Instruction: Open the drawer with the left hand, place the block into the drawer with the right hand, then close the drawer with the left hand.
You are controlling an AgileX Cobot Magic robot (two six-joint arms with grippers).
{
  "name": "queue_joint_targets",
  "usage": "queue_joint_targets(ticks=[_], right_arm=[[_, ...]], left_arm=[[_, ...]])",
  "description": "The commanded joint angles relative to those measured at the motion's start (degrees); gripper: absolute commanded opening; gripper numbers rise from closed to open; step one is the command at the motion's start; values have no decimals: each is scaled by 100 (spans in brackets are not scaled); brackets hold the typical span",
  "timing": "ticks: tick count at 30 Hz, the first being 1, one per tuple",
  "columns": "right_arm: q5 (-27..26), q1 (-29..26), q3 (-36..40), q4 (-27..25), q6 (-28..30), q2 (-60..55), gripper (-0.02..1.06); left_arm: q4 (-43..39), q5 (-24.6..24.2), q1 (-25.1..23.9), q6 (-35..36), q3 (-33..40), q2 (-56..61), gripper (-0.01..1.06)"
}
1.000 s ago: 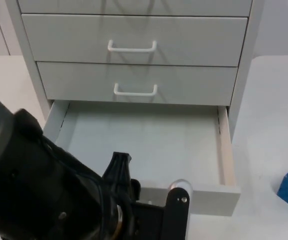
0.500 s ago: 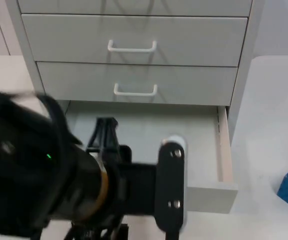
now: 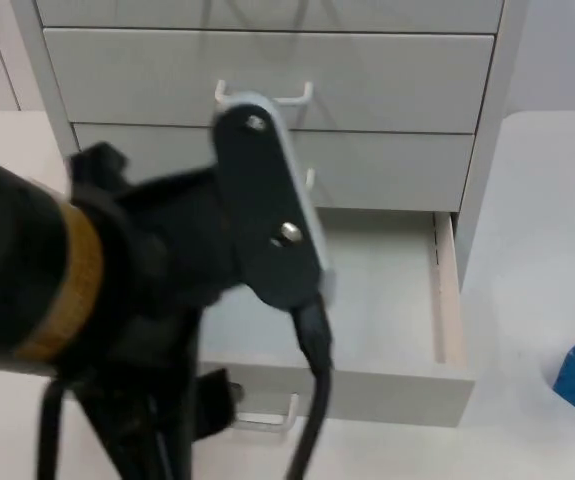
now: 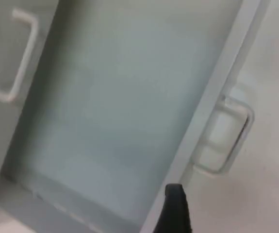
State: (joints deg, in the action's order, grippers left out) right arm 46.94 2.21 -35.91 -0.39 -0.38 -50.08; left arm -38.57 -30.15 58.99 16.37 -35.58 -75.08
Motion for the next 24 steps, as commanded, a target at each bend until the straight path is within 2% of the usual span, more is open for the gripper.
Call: queue_joint_targets(ticks=[1,2,4,6,7,8,10,11,12,13,14,17,18,22,24], right_arm=[[35,-47,-32,-29,-21,-1,105],[35,-47,-32,-29,-21,-1,105],[89,-47,-32,-40,-21,-1,105],[146,-47,-32,-40,-21,-1,105],[146,-47,-32,-40,-21,-1,105],[145,-47,-32,-51,-21,-1,105],[145,-34,-32,-113,-21,-1,105],[145,-34,-32,-125,-21,-1,105],[134,-34,-32,-125,-21,-1,105],[134,-34,-32,-125,-21,-1,105],[134,-34,-32,-125,-21,-1,105],[134,-34,-32,-125,-21,-1,105],[134,-34,-32,-125,-21,-1,105],[122,-34,-32,-125,-21,-1,105],[122,-34,-32,-125,-21,-1,105]], left_arm=[[639,-299,-283,-28,-6,386,64],[639,-299,-283,-28,-6,386,64],[816,-473,-736,-28,-6,651,64],[974,-679,-1432,-67,-6,849,64],[974,-679,-1432,-67,-6,849,64],[1104,-715,-1765,-115,-6,944,64],[1656,-659,-2821,-115,-19,1162,64],[1824,-650,-3034,-115,-19,1201,64],[2174,-650,-3459,-144,-19,1281,64],[2174,-650,-3459,-144,-19,1281,64],[2682,-738,-4013,-299,-19,1360,64],[3789,-1062,-5062,-1199,-19,1477,64],[3789,-1062,-5062,-1199,-19,1477,64],[4988,-1326,-6053,-2506,-8,1516,64],[5117,-1328,-6207,-2637,-8,1516,64]])
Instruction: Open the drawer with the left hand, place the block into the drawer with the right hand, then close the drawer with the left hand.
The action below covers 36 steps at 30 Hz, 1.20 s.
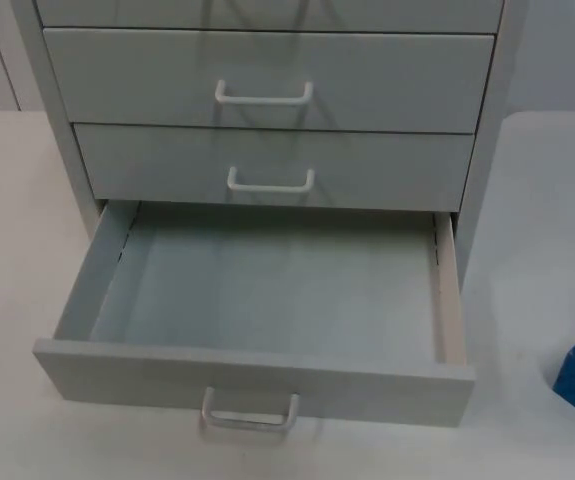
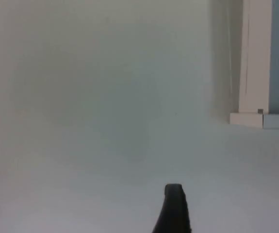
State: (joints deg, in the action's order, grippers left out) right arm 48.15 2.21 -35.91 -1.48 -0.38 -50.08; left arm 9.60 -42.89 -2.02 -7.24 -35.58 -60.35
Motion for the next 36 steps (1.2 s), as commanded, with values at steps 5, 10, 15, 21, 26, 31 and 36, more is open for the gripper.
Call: queue_joint_targets(ticks=[5,10,15,21,26,31,36], right_arm=[[0,-34,-32,-15,-21,-1,105],[0,-34,-32,-15,-21,-1,105],[0,-34,-32,-15,-21,-1,105],[0,-34,-32,-15,-21,-1,105],[0,-34,-32,-15,-21,-1,105],[0,-34,-32,-15,-21,-1,105],[-35,-34,-32,-15,-21,-1,105]], left_arm=[[141,-146,-230,-324,-8,42,64],[170,-325,-230,-458,-8,55,64],[169,-323,-230,-535,-8,370,65],[169,-291,-125,-577,79,1039,93],[-103,-263,229,-577,198,1591,105],[-402,-253,336,-169,219,1867,105],[-315,-228,336,-119,219,1871,105]])
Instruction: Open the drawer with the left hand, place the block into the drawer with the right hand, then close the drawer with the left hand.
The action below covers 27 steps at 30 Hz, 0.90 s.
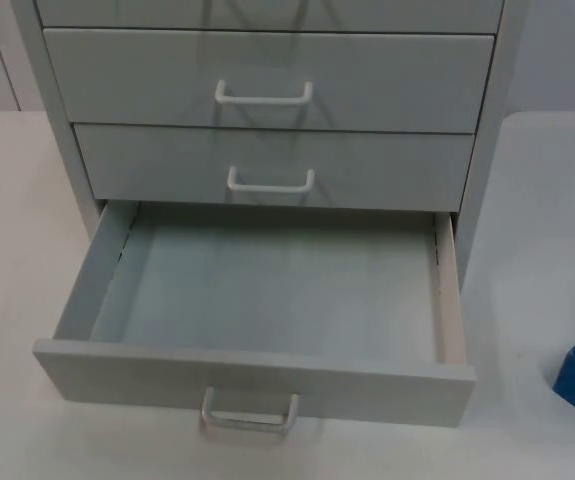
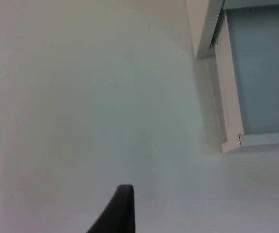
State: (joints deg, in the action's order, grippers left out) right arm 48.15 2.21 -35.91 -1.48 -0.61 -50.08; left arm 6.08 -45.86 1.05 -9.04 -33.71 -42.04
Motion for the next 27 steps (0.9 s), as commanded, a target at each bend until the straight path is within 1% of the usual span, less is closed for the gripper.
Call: queue_joint_targets(ticks=[1,5,8,10,13,15,16,17,19,22,24,25,26,27], right_arm=[[-35,-34,-32,-39,2,-1,105],[35,-34,-32,-253,2,-4,105],[194,-34,-32,-666,175,-182,105],[266,-34,-32,-695,216,-323,105],[299,-34,-32,-697,257,-879,105],[208,-34,-32,-783,257,-1279,105],[208,-34,-32,-783,257,-1279,105],[153,-24,-32,-803,231,-1488,105],[-3,145,-32,-704,61,-1830,104],[-253,623,-32,-459,-206,-2122,101],[-339,692,-32,-408,-251,-2157,100],[-528,897,-32,-258,-369,-2201,100],[-844,1199,-32,-67,-457,-2288,100],[-1076,1383,-32,148,-457,-2349,100]], left_arm=[[50,86,30,61,33,40,105],[130,178,30,61,33,40,105],[146,194,30,61,33,40,105],[135,228,30,61,33,40,105],[90,322,30,61,33,40,105],[-192,334,30,290,33,40,105],[-192,334,30,290,33,40,105],[-355,346,30,501,33,40,105],[-608,359,30,761,33,40,105],[-608,386,30,787,33,40,105],[-608,386,30,787,33,40,105],[-608,386,30,787,33,40,105],[-608,386,30,787,33,40,105],[-608,386,30,787,33,40,105]])
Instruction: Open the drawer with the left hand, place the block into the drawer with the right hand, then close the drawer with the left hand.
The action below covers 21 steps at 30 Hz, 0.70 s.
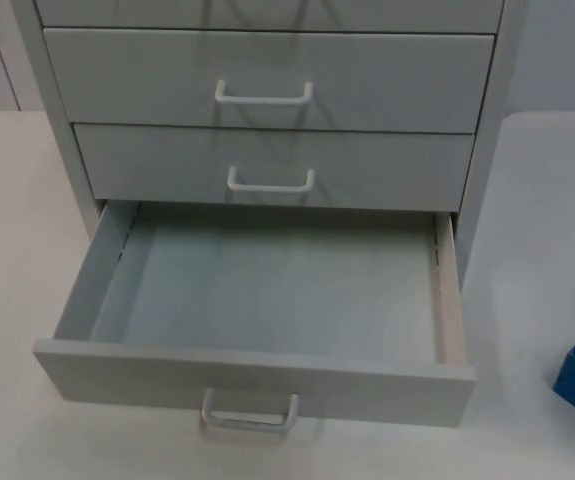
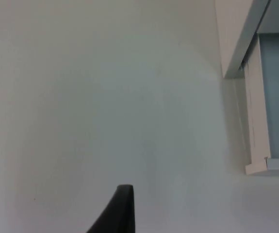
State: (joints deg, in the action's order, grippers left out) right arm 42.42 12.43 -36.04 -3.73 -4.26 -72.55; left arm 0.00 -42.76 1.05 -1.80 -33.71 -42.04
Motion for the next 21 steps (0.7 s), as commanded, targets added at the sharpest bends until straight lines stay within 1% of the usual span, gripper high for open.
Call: queue_joint_targets(ticks=[1,5,6,9,10,11,12,13,16,17,21], right_arm=[[-503,361,-18,373,-91,-101,100],[-1182,870,-18,945,5,-462,100],[-1182,870,-18,945,5,-462,100],[-1556,1044,-18,1001,306,-817,100],[-1723,1056,-18,1001,348,-953,100],[-1723,1056,-18,1001,348,-953,100],[-1851,1056,-18,1001,373,-1066,100],[-1989,1056,-56,1102,373,-1273,100],[-1921,1056,-338,1129,536,-1688,100],[-1921,1056,-338,1129,536,-1688,100],[-1771,1056,-741,1137,593,-2218,100]], left_arm=[[0,76,30,62,33,40,105],[0,100,30,62,33,40,105],[0,100,30,62,33,40,105],[0,112,30,62,33,40,105],[0,112,30,62,33,40,105],[0,112,30,62,33,40,105],[0,112,30,62,33,40,105],[0,125,30,62,33,40,105],[0,157,30,62,33,40,105],[0,157,30,62,33,40,105],[0,170,30,62,33,40,105]])
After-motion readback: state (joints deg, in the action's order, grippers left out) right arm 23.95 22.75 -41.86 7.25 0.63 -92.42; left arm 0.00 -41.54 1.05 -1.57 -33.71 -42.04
